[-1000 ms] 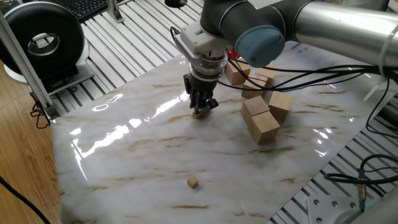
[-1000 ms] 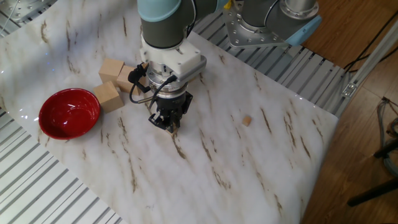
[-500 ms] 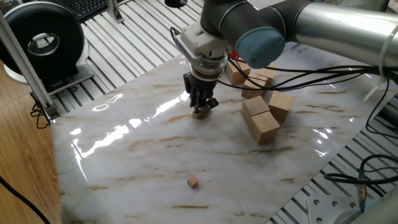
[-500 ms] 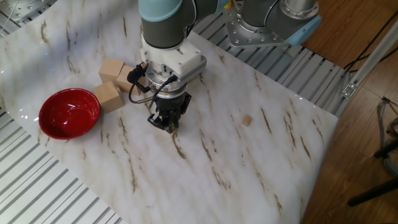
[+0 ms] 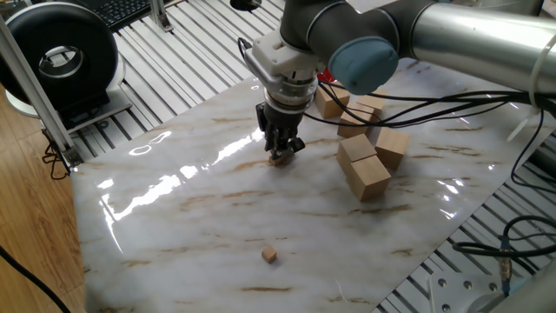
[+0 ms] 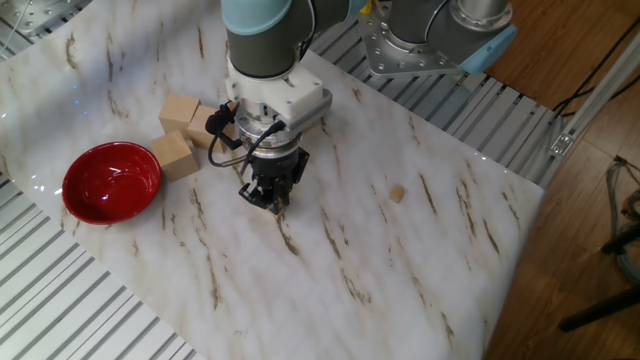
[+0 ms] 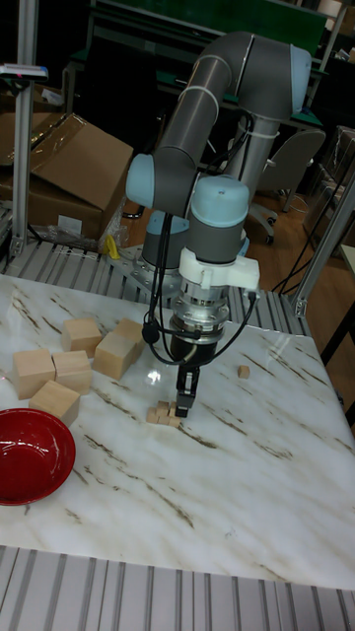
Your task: Stack the blocks into a pyramid shape
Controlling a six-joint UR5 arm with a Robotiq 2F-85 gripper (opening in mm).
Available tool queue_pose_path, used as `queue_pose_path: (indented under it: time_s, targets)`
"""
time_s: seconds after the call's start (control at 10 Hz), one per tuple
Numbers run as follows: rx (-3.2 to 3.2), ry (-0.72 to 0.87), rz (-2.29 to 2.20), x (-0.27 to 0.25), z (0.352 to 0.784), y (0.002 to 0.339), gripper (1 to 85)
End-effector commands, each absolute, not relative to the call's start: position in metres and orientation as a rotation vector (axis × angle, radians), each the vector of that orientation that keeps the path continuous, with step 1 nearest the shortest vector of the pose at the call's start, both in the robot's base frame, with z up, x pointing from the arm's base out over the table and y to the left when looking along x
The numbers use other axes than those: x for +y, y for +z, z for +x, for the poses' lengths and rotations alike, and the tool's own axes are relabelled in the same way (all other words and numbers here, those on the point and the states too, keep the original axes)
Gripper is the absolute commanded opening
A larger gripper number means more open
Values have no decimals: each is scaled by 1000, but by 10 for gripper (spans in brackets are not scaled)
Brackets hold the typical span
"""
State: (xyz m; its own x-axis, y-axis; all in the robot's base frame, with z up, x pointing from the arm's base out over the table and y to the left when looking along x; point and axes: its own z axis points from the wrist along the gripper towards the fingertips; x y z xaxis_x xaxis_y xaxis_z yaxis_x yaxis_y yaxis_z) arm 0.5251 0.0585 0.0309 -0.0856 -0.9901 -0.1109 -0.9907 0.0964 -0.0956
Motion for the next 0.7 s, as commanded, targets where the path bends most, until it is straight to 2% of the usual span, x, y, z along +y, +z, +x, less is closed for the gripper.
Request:
queue_pose_path:
  time_s: [0.0,0.6]
  targets:
    - [2227,32,-2003,60,524,30,10]
    - [2246,53,-2007,59,518,29,10]
